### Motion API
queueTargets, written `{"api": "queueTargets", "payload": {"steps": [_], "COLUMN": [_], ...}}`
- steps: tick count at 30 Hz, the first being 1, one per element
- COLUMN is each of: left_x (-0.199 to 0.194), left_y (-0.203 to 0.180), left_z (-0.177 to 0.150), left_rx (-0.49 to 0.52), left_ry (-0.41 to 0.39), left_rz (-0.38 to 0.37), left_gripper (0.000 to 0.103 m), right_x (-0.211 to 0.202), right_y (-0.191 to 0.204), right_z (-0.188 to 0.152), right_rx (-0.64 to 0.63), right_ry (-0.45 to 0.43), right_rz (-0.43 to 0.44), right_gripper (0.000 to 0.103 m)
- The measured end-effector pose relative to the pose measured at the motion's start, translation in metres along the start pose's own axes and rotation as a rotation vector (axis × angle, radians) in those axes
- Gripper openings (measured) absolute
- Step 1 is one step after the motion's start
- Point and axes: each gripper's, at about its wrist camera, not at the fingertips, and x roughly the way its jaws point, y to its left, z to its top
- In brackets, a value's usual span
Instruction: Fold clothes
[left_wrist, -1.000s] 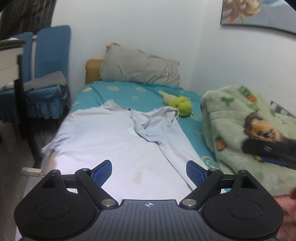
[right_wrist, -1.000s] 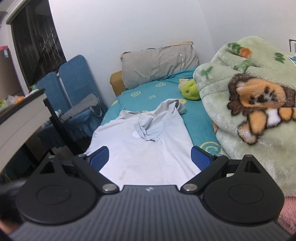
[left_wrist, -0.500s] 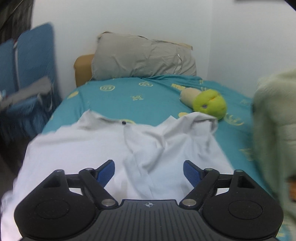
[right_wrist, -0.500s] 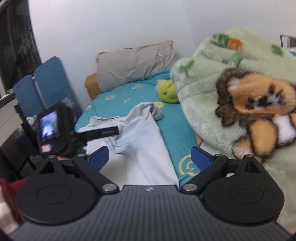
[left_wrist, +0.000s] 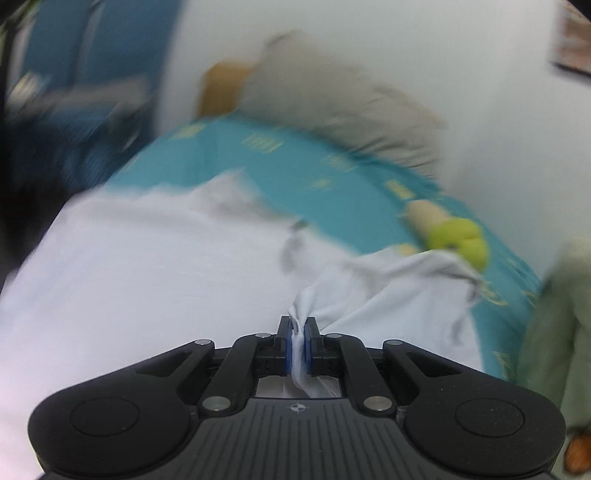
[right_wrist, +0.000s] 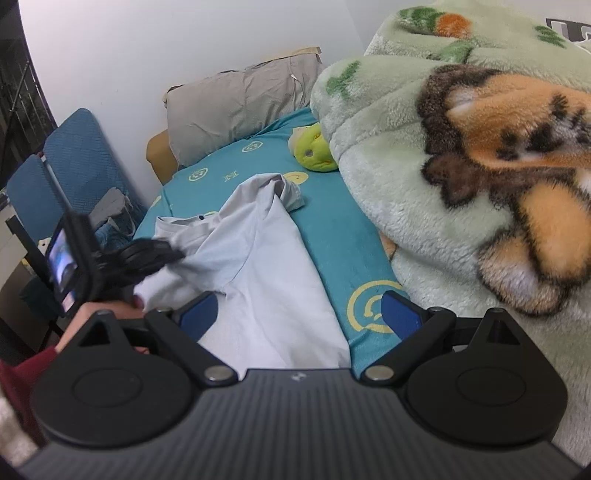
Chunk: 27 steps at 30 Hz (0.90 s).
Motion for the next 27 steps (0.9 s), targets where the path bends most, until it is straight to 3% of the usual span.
{"api": "queueTargets", "payload": {"steps": [2, 5, 7, 9, 16, 20, 22, 23, 25, 27], "left_x": [0.000, -0.011, -0.015, -0.014, 0.028, 0.057, 0.069, 0.072, 0.068, 0.055], "left_y": [0.012, 0.015, 0.016, 0.018, 0.006, -0.011, -0.021, -0.028, -0.043, -0.048], "left_z": [-0.002, 0.003, 0.010, 0.019, 0.051, 0.059, 0.058, 0.055, 0.053, 0.056], "left_rx": [-0.038, -0.033, -0.036, -0.053, -0.038, 0.044, 0.096, 0.131, 0.207, 0.201], "left_ry": [0.054, 0.057, 0.043, 0.027, 0.028, 0.054, 0.084, 0.086, 0.043, -0.044], "left_rz": [0.042, 0.041, 0.029, -0.003, -0.044, -0.043, -0.060, -0.073, -0.108, -0.159], "left_gripper": [0.007, 0.017, 0.043, 0.056, 0.058, 0.049, 0.013, 0.008, 0.003, 0.003], "right_x": [-0.003, -0.005, -0.006, -0.008, -0.002, 0.005, 0.006, 0.007, 0.009, 0.010], "right_y": [0.001, 0.003, 0.004, 0.005, 0.005, 0.003, 0.004, 0.004, 0.005, 0.005], "right_z": [-0.001, -0.001, 0.000, 0.000, -0.002, -0.003, -0.004, -0.004, -0.005, -0.006], "right_rx": [-0.005, -0.010, -0.009, -0.008, -0.016, -0.009, -0.010, -0.011, -0.012, -0.013], "right_ry": [0.000, 0.000, 0.001, -0.001, 0.013, 0.025, 0.029, 0.031, 0.035, 0.039], "right_rz": [-0.003, -0.007, -0.005, 0.001, 0.013, 0.009, 0.010, 0.010, 0.010, 0.011], "right_gripper": [0.097, 0.097, 0.097, 0.097, 0.097, 0.097, 0.097, 0.097, 0.097, 0.097]}}
